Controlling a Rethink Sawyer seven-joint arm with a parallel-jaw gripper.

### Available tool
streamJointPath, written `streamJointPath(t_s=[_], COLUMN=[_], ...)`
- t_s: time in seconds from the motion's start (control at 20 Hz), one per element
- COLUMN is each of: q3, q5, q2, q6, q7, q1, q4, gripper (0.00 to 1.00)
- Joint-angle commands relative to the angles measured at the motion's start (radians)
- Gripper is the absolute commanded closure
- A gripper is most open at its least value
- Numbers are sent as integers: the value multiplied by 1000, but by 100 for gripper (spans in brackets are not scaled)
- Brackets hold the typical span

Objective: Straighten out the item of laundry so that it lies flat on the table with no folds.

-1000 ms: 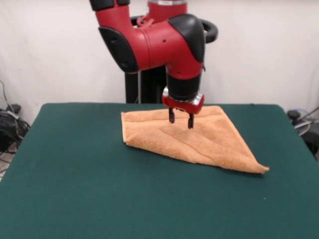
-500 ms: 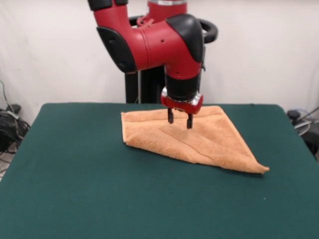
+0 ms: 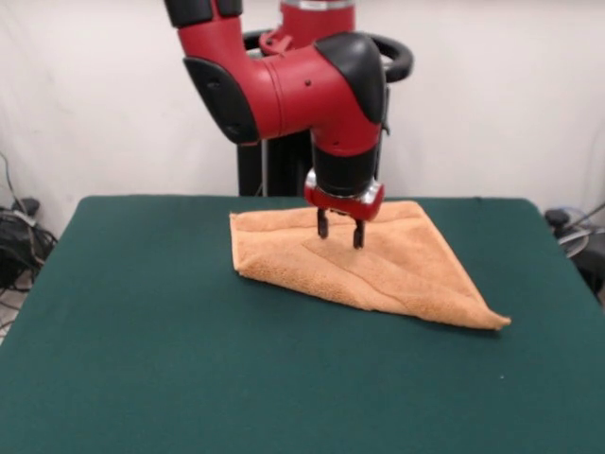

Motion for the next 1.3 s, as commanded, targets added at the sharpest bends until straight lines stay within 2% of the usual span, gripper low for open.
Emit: streamJointPath(t_s=[0.05, 0.6, 0.95, 1.3], q3=[-46, -60, -118, -122], q5=[-73, -99, -105, -73], q2=[31, 41, 74, 84], q6=[62, 71, 110, 127], q7=[-107, -98, -79, -86], q1=[19, 31, 79, 91], q4=[-128, -145, -180, -182], gripper=[0, 0, 0, 0])
